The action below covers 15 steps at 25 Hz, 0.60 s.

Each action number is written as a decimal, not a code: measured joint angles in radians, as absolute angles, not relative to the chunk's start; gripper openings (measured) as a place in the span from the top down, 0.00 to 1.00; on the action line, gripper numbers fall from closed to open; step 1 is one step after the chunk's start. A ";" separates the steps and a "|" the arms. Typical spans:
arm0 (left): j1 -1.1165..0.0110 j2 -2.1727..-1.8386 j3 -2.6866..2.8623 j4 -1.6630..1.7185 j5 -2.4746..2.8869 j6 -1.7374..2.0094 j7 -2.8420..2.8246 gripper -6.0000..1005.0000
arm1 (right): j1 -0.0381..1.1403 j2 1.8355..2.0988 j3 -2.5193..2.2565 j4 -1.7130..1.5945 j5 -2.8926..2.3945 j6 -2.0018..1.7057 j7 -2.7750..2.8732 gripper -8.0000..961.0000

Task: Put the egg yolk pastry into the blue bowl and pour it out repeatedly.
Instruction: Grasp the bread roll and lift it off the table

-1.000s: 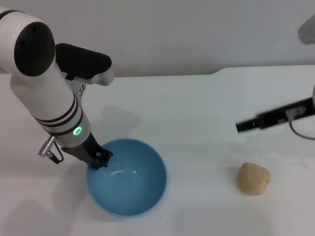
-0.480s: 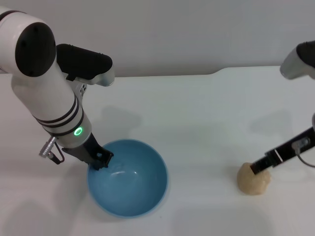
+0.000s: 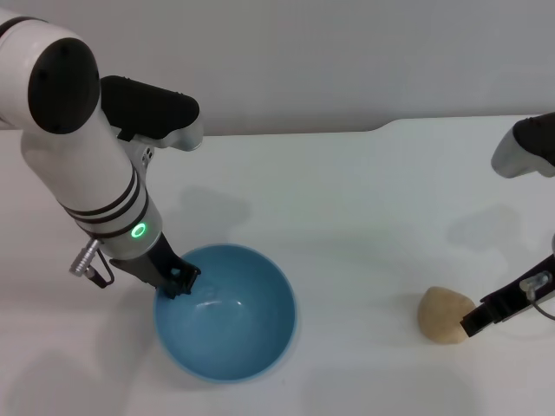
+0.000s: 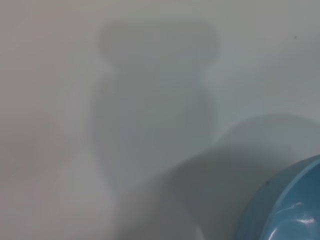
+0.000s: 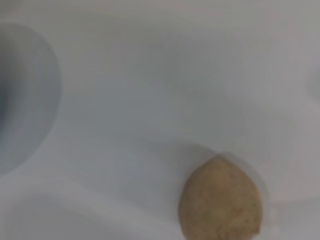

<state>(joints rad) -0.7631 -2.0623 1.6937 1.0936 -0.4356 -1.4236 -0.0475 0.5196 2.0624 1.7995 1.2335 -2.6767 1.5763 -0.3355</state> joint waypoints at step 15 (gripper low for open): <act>-0.768 -2.065 1.700 1.089 -0.436 -1.424 -0.047 0.98 | 0.553 2.072 1.778 1.152 -2.717 1.416 -0.338 0.43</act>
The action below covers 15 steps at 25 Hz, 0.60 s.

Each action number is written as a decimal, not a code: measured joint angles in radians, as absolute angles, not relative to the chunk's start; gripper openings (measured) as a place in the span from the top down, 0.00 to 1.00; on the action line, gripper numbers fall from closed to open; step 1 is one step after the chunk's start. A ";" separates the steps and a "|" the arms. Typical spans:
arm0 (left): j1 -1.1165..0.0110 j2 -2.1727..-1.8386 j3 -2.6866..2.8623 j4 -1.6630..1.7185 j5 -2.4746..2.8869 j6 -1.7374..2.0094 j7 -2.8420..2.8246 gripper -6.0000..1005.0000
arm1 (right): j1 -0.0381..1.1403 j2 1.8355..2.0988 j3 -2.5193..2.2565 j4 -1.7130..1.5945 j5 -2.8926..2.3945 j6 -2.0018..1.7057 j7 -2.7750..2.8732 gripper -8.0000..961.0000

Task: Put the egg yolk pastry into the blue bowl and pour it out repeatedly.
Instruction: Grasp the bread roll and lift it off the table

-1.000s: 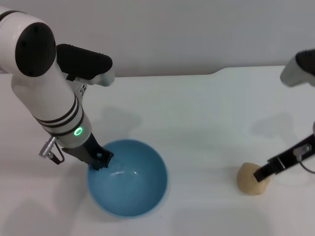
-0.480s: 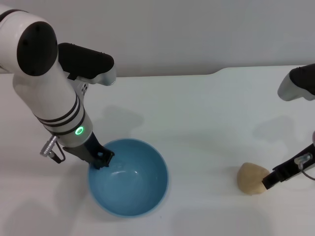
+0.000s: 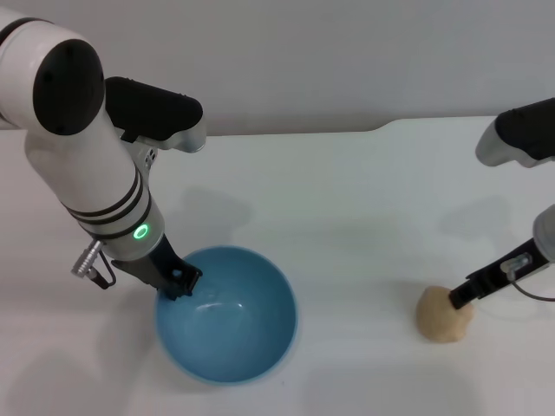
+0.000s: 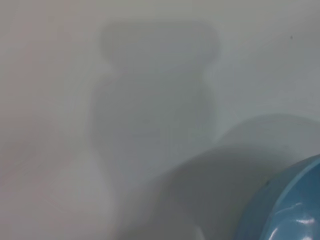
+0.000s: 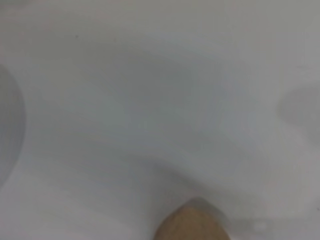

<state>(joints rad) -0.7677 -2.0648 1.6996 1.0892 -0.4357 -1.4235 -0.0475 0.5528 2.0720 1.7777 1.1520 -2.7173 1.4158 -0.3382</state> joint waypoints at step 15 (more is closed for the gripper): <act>-0.772 -2.065 1.693 1.083 -0.436 -1.424 -0.047 0.98 | 0.579 2.072 1.746 1.085 -2.647 1.378 -0.341 0.43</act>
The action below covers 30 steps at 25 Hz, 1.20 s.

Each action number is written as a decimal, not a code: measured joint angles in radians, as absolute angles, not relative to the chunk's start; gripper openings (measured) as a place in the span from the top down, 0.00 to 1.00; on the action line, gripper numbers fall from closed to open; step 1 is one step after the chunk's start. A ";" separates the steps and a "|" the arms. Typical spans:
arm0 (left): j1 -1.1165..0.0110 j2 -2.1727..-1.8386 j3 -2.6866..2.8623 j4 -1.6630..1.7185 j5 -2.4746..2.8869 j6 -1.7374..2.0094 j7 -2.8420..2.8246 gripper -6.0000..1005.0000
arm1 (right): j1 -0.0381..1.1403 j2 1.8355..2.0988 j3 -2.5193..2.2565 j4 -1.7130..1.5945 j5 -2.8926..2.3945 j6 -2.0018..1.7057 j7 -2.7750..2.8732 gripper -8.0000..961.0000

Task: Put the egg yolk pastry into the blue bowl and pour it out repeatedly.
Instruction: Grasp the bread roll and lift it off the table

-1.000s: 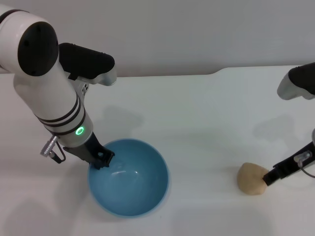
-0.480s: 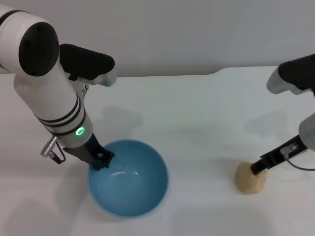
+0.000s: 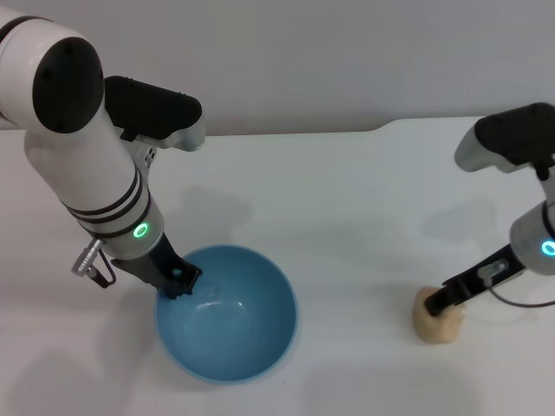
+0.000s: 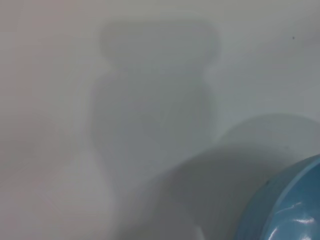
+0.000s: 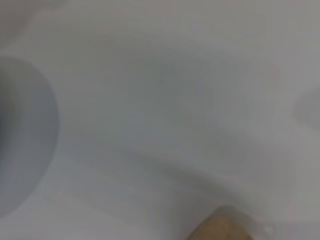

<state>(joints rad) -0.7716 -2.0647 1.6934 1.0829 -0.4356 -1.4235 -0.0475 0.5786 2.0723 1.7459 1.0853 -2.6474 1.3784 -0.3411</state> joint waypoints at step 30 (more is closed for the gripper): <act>-0.774 -2.063 1.694 1.081 -0.436 -1.434 -0.047 0.98 | 0.531 2.071 1.702 1.261 -2.599 1.365 -0.391 0.67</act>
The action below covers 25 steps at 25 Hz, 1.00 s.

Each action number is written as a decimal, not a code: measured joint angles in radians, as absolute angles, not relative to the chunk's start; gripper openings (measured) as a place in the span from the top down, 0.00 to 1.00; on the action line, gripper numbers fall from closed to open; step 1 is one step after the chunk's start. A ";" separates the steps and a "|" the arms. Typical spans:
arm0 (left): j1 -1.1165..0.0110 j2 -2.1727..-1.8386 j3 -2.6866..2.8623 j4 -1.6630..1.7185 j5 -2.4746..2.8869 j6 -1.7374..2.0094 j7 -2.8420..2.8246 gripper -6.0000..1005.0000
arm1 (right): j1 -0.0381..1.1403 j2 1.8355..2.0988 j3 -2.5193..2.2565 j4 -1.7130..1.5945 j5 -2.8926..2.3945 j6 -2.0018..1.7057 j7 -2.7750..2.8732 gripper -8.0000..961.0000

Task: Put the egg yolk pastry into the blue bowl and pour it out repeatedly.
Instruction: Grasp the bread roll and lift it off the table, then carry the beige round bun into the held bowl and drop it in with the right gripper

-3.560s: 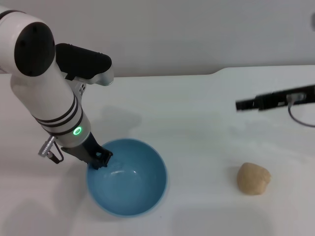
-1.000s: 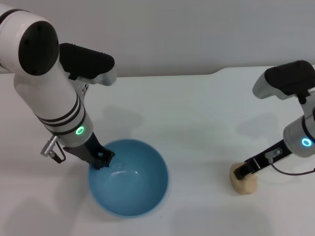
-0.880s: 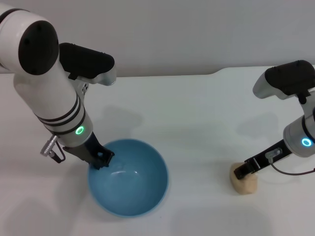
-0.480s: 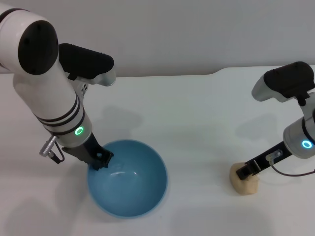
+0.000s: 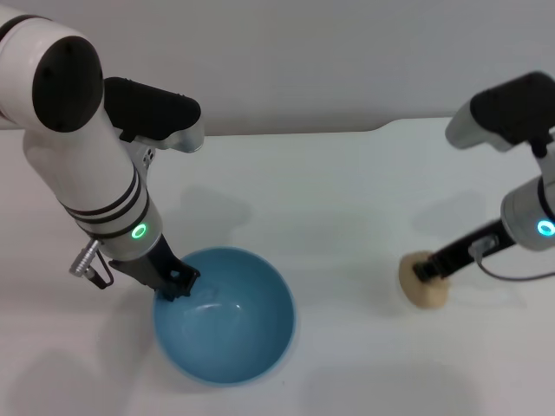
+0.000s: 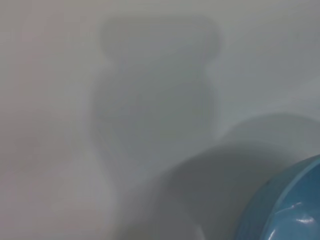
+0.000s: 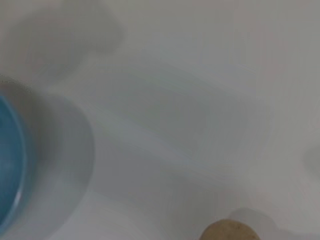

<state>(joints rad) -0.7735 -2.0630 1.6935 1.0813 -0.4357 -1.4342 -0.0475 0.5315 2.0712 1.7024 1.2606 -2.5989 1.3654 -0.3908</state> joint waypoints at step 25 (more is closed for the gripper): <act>-0.846 -2.068 1.703 1.083 -0.499 -1.422 -0.021 0.98 | 0.581 2.072 1.466 1.501 -2.326 1.199 -0.471 0.86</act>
<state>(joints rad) -0.8463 -2.0679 1.7025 1.0830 -0.4993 -1.4218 -0.0209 0.5814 2.0717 1.4661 1.5015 -2.3256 1.1993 -0.4712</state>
